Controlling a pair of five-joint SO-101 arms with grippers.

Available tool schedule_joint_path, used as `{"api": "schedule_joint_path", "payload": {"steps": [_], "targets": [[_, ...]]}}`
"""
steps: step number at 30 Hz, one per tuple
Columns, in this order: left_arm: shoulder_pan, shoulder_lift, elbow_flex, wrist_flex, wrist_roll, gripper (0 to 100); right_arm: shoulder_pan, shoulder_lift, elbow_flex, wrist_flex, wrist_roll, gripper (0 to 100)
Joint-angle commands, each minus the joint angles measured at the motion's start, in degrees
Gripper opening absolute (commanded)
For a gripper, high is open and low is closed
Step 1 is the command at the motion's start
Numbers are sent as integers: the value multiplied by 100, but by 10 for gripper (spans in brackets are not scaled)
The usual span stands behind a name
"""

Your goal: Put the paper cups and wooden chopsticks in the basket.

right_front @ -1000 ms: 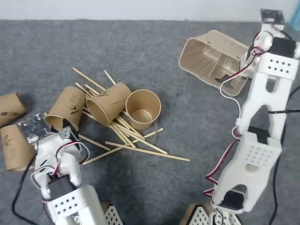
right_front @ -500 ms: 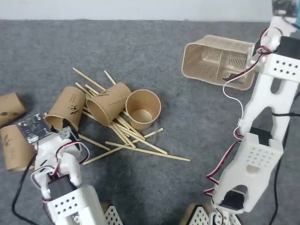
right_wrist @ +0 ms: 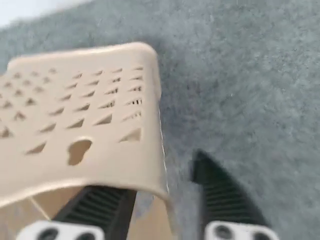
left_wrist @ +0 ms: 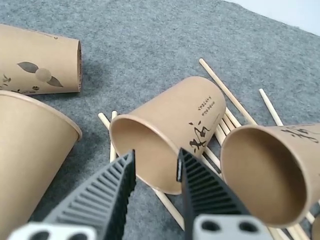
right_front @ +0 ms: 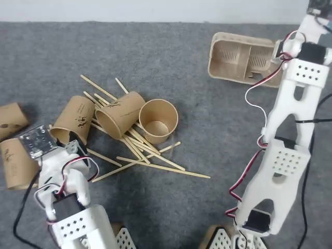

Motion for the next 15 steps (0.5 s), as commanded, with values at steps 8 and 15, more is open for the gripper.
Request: {"api": "schedule_joint_path", "payload": {"steps": [8,15], "targets": [[26,-70,-22,-141,-62,135,57,558,-360,-1059,-167,92],[35,-70,-22,-141,-246,135,-75,514,-396,-611,88,8]]}}
